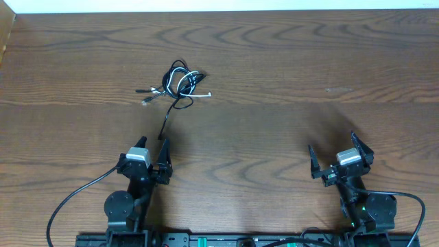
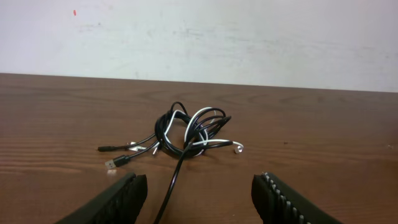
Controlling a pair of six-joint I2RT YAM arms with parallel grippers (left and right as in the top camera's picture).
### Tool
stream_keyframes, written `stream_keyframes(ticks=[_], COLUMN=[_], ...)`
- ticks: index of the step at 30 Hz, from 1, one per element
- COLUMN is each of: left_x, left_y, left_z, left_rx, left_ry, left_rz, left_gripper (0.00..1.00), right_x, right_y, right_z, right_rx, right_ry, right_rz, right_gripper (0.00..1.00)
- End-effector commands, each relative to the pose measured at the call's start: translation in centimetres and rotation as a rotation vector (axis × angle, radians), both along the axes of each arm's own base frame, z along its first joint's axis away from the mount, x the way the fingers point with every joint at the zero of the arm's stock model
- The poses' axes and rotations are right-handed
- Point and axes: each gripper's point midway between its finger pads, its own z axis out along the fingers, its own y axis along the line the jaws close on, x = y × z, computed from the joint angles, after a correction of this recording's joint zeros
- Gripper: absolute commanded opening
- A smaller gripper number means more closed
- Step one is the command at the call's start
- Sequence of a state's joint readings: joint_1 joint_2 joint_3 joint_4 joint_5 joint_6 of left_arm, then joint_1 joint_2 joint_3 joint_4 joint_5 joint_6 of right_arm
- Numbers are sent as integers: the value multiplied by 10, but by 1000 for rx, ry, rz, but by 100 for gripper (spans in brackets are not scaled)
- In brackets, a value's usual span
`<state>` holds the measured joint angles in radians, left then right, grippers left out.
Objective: Untangle cables
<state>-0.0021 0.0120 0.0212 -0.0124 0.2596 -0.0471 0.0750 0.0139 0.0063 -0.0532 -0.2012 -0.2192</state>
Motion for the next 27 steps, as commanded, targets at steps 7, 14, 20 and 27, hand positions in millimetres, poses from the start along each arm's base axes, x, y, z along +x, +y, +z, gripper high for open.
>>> stream_keyframes(ticks=[7, 14, 20, 27], left_x=[-1, 4, 1, -12], left_y=[-2, 15, 16, 17], left_z=[-15, 15, 51, 88], left_rx=[16, 33, 3, -8], left_ry=[43, -85, -197, -135], left_rz=[-14, 87, 97, 100], left_gripper=[60, 60, 60, 60], right_x=[0, 0, 0, 0], right_y=[-2, -2, -2, -2], right_z=[-1, -1, -1, -1], right_rx=[0, 0, 0, 0], right_ry=[5, 5, 5, 5], right_rz=[-14, -14, -14, -13], right_gripper=[99, 99, 99, 99])
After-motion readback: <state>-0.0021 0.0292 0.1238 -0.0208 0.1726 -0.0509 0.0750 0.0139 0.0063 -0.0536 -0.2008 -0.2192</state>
